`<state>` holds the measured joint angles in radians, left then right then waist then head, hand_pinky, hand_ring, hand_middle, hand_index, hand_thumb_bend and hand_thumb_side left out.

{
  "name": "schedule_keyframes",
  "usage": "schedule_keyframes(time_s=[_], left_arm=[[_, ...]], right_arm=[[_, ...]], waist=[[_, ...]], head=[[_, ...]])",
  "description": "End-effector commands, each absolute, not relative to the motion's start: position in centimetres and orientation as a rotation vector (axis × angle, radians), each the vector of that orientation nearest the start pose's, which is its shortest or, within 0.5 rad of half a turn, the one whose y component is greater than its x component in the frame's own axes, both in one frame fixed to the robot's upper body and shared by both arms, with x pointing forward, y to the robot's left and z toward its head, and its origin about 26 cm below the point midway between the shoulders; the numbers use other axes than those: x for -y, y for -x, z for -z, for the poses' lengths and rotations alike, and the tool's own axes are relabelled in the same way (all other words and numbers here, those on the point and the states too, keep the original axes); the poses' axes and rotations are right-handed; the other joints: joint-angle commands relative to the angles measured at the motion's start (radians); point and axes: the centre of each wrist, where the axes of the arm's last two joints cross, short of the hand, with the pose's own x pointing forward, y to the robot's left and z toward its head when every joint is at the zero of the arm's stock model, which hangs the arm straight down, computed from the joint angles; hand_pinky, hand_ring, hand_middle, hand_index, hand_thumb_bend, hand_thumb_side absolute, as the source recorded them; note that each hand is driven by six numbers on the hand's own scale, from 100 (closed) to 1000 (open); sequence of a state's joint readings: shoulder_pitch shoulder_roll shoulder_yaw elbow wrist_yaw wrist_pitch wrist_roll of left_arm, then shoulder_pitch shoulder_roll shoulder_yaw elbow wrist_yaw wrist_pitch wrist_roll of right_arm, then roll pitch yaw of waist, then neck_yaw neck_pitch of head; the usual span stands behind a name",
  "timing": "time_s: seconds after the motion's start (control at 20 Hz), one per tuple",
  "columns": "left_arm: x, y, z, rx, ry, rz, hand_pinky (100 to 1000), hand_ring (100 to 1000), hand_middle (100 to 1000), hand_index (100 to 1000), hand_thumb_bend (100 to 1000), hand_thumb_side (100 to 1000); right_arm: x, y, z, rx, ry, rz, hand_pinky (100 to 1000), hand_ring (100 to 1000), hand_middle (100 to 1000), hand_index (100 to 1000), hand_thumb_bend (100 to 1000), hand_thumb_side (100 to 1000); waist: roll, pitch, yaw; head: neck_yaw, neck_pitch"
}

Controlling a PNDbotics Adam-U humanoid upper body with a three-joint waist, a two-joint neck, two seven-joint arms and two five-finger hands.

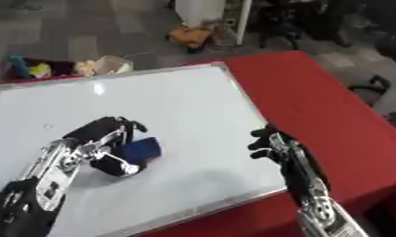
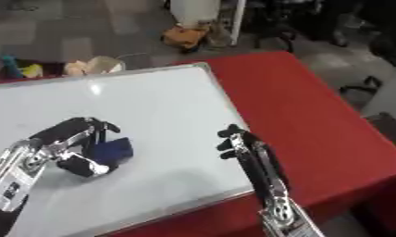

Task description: Wipe the whiteboard clean with a brush.

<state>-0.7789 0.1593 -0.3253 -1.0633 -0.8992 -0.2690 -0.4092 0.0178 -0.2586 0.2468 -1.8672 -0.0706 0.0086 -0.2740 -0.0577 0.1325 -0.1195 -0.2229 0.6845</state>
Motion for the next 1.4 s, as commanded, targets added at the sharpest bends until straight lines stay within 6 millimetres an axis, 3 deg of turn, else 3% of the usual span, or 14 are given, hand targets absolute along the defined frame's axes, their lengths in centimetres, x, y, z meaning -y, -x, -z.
schedule_keyframes(time_s=[0.05,0.9,1.4], left_arm=[[-14.1,-44.1,-11.9,1.576,-0.49,1.791,449,453,487,863,476,330],[-14.4,-44.0,-12.3,1.632,-0.488,1.748,412,416,442,817,423,277],[-18.0,-45.1,-15.0,1.615,-0.628,1.668,421,428,455,819,445,269]], right_arm=[[22.7,-25.9,-6.5,1.83,0.094,-0.11,599,634,481,682,100,856],[22.8,-25.9,-6.5,1.83,0.093,-0.112,600,634,481,682,100,855],[22.9,-25.9,-6.4,1.826,0.1,-0.114,600,635,481,683,100,857]], waist=[[0.001,-0.011,0.0],[0.001,-0.012,0.004],[0.007,-0.014,0.009]], head=[[-0.005,0.003],[-0.014,0.006],[-0.021,0.001]])
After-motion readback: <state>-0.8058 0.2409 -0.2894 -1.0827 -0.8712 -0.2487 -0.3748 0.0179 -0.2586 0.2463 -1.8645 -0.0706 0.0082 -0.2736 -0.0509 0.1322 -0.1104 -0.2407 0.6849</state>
